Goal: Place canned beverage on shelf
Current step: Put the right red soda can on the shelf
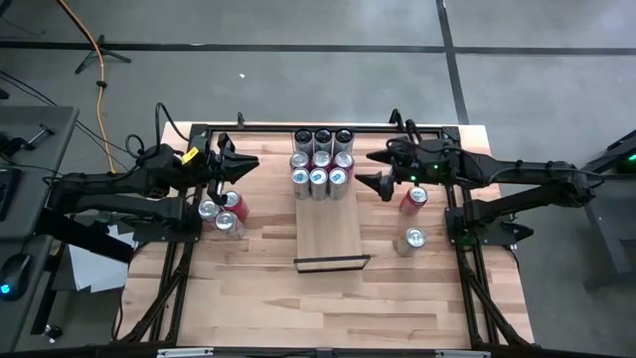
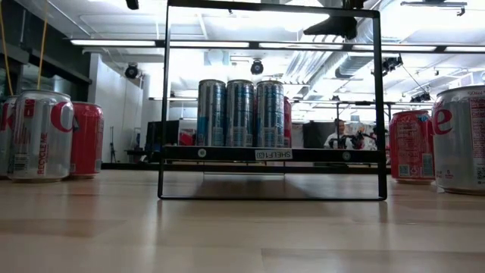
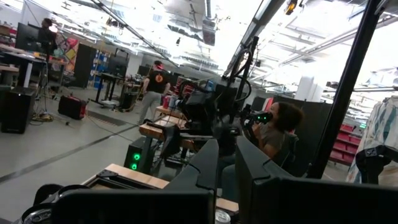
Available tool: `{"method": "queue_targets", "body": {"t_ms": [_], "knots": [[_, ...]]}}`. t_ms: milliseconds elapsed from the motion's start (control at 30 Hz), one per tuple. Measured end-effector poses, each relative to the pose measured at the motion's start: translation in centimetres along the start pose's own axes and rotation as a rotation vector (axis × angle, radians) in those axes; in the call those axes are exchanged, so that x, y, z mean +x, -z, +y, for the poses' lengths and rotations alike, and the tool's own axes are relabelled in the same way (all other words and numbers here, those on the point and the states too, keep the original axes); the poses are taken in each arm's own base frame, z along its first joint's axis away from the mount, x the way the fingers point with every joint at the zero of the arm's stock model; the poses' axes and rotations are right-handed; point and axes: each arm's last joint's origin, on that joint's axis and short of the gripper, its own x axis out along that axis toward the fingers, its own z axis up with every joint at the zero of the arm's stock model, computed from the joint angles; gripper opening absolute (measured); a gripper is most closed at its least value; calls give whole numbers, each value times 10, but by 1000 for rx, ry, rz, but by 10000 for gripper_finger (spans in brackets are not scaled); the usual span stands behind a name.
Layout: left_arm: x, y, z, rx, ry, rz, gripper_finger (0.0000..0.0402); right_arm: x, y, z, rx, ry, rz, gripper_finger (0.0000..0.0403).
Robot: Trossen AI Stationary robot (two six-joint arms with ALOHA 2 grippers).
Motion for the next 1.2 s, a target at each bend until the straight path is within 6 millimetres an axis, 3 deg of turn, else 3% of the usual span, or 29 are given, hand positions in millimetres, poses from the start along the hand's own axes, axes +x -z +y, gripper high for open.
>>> {"method": "queue_targets", "body": {"t_ms": [200, 433, 567, 800, 1200], "knots": [[0, 0, 0, 0, 0, 0, 3, -7, -10, -1, 85, 88, 92, 384], [0, 0, 0, 9, 0, 1, 3, -20, -14, -24, 283, 554, 492, 383], [0, 0, 0, 9, 0, 1, 3, -18, 3, -33, 333, 740, 672, 383], [0, 0, 0, 10, 0, 1, 3, -13, 49, -46, 395, 864, 878, 383], [0, 0, 1, 11, -21, -5, 3, -2, 95, -64, 496, 936, 902, 383]]}}
